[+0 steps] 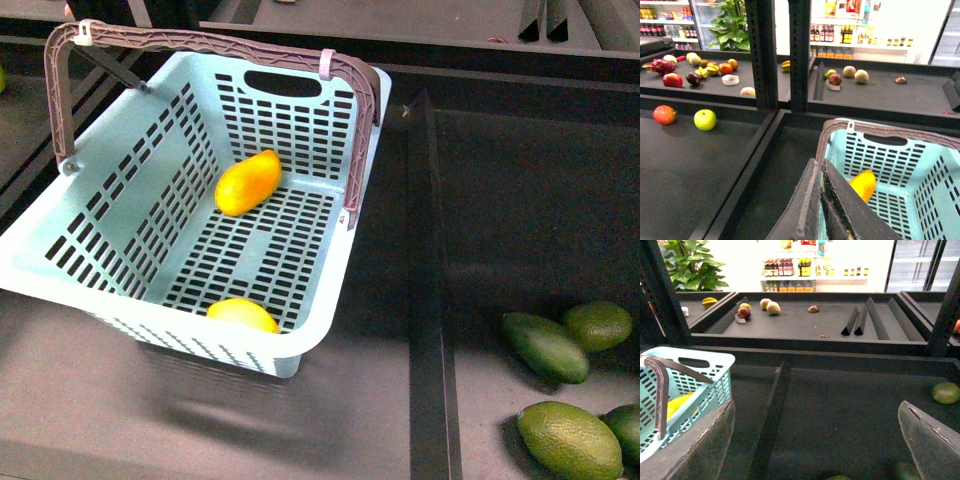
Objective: Pick lemon and mango into basket
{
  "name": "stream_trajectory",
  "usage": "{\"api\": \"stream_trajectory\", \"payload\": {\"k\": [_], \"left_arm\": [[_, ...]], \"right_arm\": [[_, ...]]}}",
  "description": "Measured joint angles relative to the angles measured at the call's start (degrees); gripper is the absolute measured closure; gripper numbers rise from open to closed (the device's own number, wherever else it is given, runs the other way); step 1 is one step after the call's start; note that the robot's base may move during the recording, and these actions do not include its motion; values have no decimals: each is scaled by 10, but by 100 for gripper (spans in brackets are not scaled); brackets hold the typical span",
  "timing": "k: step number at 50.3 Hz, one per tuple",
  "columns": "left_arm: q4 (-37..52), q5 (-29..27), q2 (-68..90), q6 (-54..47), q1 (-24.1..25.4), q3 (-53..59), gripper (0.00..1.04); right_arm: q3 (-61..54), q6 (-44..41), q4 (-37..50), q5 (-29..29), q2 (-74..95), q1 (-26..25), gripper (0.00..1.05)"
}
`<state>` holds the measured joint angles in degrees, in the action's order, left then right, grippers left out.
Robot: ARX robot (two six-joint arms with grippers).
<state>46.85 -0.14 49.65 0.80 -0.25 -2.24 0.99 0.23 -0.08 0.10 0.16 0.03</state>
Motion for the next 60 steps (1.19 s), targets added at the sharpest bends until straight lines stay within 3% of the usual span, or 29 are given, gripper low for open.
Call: {"api": "stream_trajectory", "payload": {"k": [24, 57, 60], "left_arm": [[-207, 2, -233, -1, 0, 14, 101], [-365, 1, -393, -2, 0, 14, 101], [-443, 1, -452, -2, 0, 14, 101]], "right_arm": [[0, 0, 0, 0, 0, 0, 9], [0, 0, 0, 0, 0, 0, 9], [0, 0, 0, 0, 0, 0, 9]]}}
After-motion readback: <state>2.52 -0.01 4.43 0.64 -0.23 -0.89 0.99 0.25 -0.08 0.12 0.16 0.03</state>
